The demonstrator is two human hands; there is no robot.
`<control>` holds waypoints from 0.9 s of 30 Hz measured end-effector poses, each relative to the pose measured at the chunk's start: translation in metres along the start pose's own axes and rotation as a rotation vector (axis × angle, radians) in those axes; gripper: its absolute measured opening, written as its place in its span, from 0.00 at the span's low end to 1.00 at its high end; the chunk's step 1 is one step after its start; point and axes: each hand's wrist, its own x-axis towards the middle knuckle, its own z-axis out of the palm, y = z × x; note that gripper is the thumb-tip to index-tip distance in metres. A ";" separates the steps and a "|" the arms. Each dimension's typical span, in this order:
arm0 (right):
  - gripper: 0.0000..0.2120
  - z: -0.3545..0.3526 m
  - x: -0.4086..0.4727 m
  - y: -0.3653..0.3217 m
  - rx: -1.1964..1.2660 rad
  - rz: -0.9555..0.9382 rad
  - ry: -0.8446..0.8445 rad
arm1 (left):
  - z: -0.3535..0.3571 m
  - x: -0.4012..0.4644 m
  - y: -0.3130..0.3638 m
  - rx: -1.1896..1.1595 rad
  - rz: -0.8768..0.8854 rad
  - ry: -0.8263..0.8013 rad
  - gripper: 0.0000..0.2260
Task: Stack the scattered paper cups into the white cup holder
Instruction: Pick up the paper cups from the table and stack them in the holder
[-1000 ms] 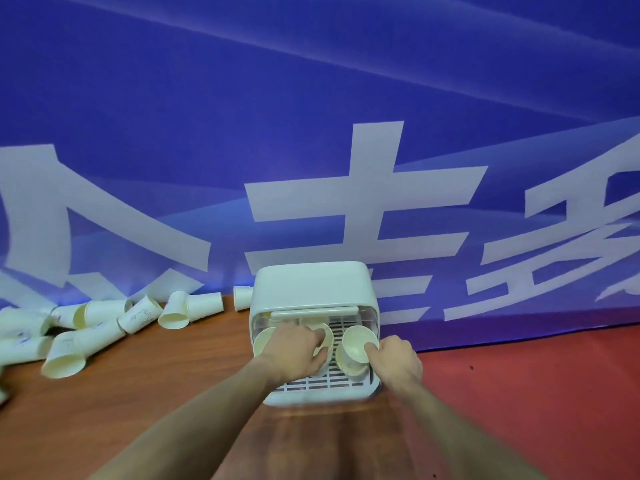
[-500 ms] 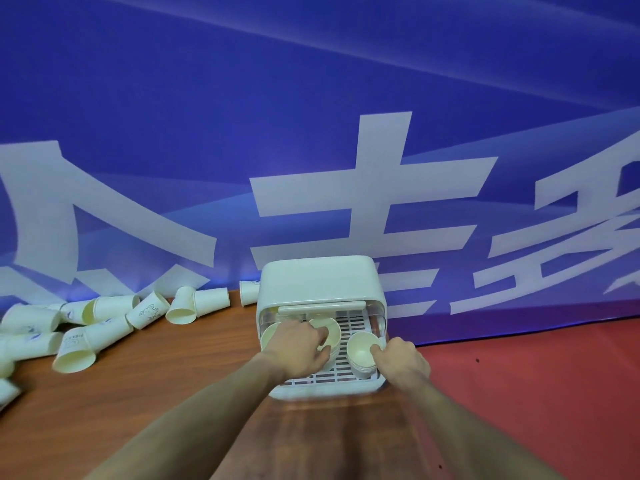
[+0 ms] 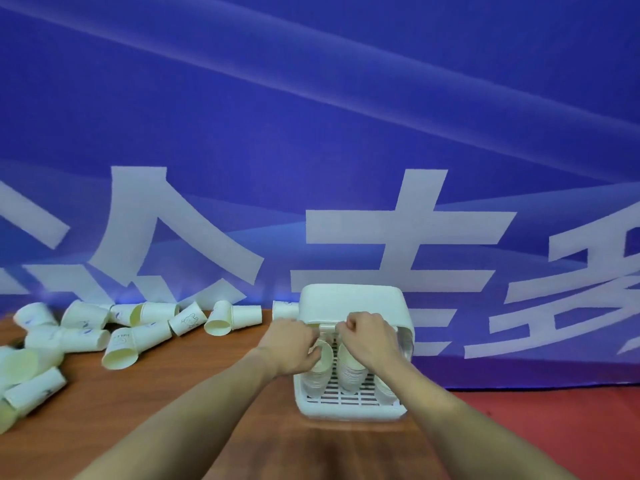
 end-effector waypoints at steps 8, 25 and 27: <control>0.15 0.039 0.005 -0.138 -0.045 -0.246 -0.070 | -0.022 -0.099 -0.115 -0.003 -0.297 -0.015 0.13; 0.15 0.199 -0.036 -0.422 -0.103 -0.598 -0.288 | 0.029 -0.350 -0.327 -0.048 -0.782 -0.081 0.16; 0.14 0.222 -0.045 -0.443 -0.130 -0.620 -0.341 | 0.037 -0.370 -0.347 -0.080 -0.838 -0.087 0.16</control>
